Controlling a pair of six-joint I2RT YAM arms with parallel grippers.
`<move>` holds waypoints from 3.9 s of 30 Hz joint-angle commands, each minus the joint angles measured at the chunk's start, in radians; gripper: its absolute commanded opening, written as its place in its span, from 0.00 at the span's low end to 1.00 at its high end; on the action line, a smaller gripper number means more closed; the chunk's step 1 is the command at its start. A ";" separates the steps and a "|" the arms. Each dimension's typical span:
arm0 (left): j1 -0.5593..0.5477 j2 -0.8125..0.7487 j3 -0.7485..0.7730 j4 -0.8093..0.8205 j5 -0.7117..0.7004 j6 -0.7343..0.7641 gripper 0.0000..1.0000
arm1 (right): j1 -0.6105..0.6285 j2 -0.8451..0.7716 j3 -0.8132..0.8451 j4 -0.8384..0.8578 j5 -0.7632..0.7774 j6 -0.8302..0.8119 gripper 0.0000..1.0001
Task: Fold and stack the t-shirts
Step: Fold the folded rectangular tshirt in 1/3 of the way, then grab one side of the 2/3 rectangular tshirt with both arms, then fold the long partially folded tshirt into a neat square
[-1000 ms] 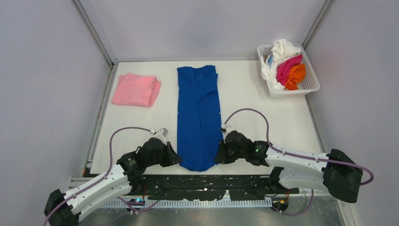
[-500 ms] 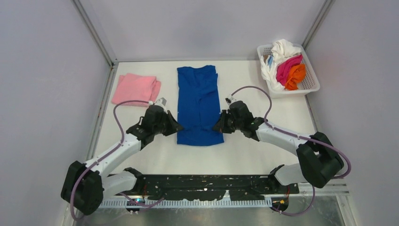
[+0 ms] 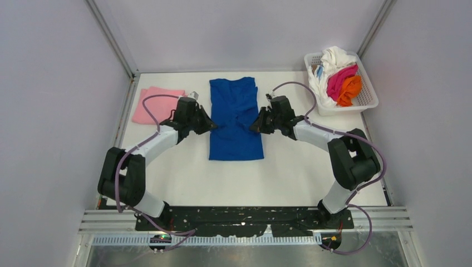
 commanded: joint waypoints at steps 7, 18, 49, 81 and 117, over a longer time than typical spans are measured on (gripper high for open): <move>0.046 0.183 0.174 0.006 0.037 0.046 0.00 | -0.055 0.132 0.153 0.041 -0.054 -0.045 0.11; 0.053 0.244 0.234 -0.033 -0.063 0.015 0.17 | -0.064 0.240 0.239 0.065 -0.054 -0.020 0.33; -0.003 -0.187 -0.307 -0.044 0.039 -0.037 0.88 | 0.040 -0.204 -0.298 0.091 0.068 0.022 0.96; -0.014 0.037 -0.283 0.000 -0.001 -0.040 0.00 | 0.078 -0.051 -0.316 0.096 0.085 0.039 0.50; -0.426 -1.061 -0.419 -0.411 -0.254 -0.124 0.00 | 0.363 -0.868 -0.369 -0.385 0.141 0.042 0.05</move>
